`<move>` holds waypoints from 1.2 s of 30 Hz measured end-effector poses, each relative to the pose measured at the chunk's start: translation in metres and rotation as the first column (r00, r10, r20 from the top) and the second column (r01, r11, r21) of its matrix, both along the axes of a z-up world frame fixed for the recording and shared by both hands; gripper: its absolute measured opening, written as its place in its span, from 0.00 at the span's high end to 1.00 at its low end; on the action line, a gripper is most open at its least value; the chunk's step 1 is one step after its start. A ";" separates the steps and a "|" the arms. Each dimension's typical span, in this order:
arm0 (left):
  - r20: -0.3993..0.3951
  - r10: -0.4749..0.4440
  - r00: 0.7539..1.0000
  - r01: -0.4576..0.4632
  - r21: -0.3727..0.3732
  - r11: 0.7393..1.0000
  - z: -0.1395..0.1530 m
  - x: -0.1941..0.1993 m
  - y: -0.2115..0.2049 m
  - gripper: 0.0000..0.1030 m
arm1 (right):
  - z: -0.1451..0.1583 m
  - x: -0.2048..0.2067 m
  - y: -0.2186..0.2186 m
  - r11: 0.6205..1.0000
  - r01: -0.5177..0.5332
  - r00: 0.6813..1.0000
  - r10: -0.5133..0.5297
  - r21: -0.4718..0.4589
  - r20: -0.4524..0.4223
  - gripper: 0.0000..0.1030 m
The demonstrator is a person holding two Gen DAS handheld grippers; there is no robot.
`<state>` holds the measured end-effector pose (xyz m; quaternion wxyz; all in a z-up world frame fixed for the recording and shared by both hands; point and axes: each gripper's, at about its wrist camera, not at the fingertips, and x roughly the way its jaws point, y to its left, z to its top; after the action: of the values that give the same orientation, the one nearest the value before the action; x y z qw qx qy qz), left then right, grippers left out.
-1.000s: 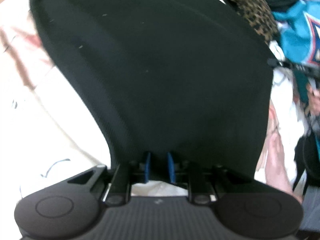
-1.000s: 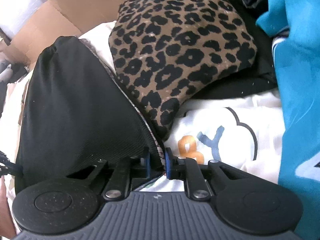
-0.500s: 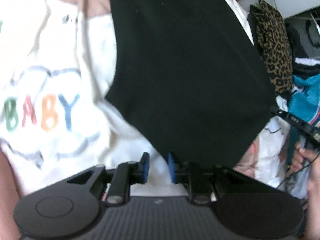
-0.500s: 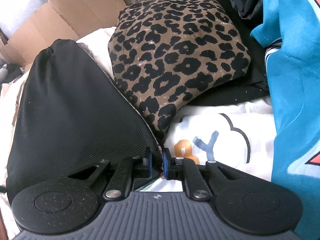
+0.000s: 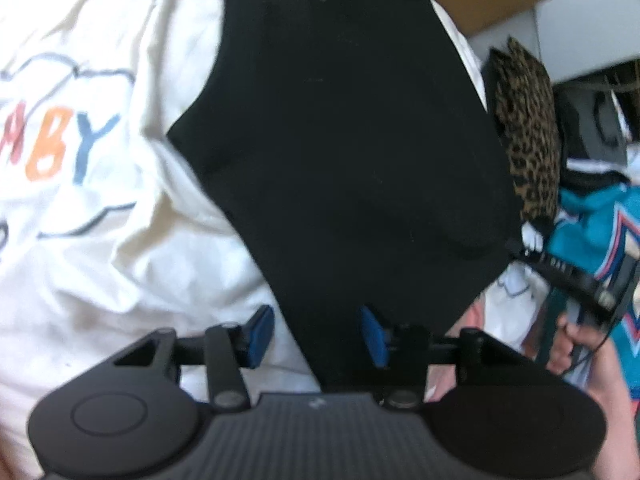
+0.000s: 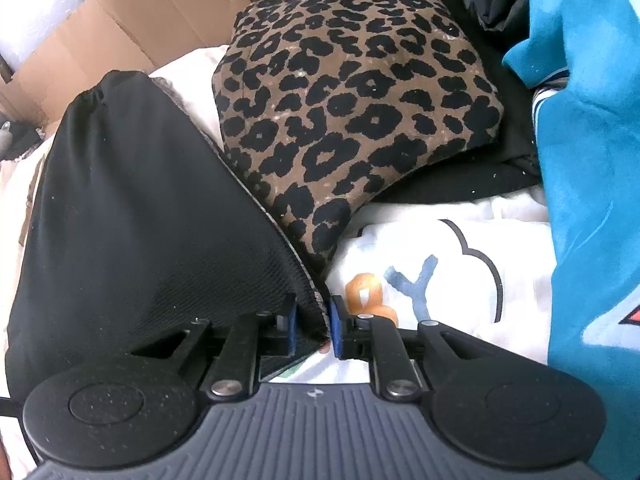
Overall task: Fold clothes
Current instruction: 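Lift the folded black trousers off the blanket with both closed tools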
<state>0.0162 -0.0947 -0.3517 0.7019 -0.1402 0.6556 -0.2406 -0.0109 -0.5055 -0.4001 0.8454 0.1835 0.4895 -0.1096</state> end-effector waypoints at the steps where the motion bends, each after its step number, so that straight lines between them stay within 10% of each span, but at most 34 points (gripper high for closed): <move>1: 0.001 0.025 1.000 -0.025 -0.011 1.000 -0.003 -0.002 0.003 0.51 | 0.000 0.000 0.000 1.000 -0.005 1.000 0.005 -0.003 -0.001 0.84; 15: -0.057 0.231 0.971 -0.238 -0.267 0.934 -0.038 -0.009 0.047 0.47 | -0.007 0.008 0.001 0.997 -0.077 0.997 0.076 -0.025 -0.033 0.76; 22: -0.098 0.148 0.984 -0.170 -0.272 0.947 -0.050 -0.032 0.038 0.58 | -0.008 0.010 0.001 0.997 -0.081 0.996 0.080 -0.019 -0.040 0.76; 36: -0.230 0.255 0.939 -0.327 -0.370 0.870 -0.062 -0.015 0.046 0.58 | -0.008 0.003 -0.003 0.996 -0.087 0.996 0.087 -0.001 -0.017 0.76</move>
<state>0.0010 -0.0486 -0.4139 0.6262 -0.3993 0.6220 -0.2483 -0.0077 -0.5087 -0.4078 0.8453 0.1604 0.5041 -0.0748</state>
